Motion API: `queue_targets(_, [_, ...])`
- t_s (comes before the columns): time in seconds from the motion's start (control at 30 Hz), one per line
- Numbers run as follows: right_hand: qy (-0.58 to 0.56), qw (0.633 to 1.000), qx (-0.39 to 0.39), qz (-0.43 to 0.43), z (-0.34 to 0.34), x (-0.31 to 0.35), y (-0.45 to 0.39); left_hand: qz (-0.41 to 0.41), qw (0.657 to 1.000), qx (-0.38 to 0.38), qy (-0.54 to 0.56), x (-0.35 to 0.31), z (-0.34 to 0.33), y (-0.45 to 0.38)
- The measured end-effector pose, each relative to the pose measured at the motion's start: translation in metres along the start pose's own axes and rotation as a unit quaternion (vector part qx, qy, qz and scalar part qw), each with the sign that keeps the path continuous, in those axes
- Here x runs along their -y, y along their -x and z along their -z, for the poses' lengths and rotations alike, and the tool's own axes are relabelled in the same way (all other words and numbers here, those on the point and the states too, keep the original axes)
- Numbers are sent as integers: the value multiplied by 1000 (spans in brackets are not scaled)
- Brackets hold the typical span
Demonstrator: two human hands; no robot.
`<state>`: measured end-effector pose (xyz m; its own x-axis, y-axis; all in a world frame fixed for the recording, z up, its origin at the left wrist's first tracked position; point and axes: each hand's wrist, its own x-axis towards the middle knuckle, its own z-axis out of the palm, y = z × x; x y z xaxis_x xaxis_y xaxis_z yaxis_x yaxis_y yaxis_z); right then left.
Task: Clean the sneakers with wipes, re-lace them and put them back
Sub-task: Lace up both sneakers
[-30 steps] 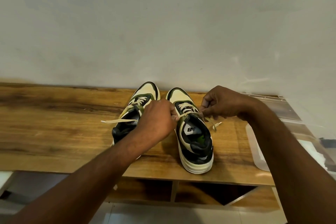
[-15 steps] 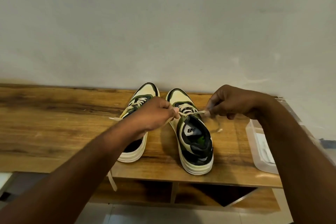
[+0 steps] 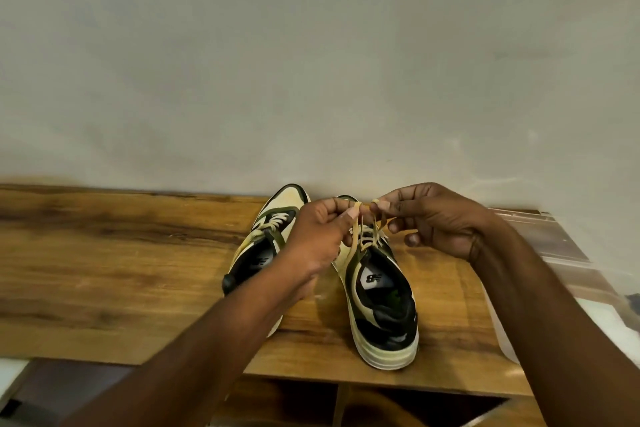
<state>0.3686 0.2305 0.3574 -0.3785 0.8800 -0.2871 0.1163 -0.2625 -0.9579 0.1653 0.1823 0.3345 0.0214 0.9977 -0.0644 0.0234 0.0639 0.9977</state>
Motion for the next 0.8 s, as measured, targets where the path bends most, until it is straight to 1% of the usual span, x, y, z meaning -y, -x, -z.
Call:
queue_targets(0.17, [-36,998,-50,7,-9,-5,-4,45,997,-47,44,3,-10,-4])
queue_targets(0.27, [-51,995,-80,11,-13,-8,-7,29,995,-56,79,1,-14,-5])
queue_targets(0.33, [-42,996,-84,8,-13,-10,-8,4,995,-43,87,2,-17,-5])
queue_targets(0.47, [-24,995,-100,2,-8,-10,-7,-48,998,-30,-4,13,-13,-11])
queue_targets(0.67, [19,992,-119,29,-13,-7,-1,-121,990,6,-75,18,-2,-13])
queue_targets(0.73, [33,991,-119,41,-14,-6,-1,-132,984,23,-113,16,2,-13])
queue_targets(0.8, [55,991,-106,52,-13,-5,-1,-125,980,38,-148,12,5,-13])
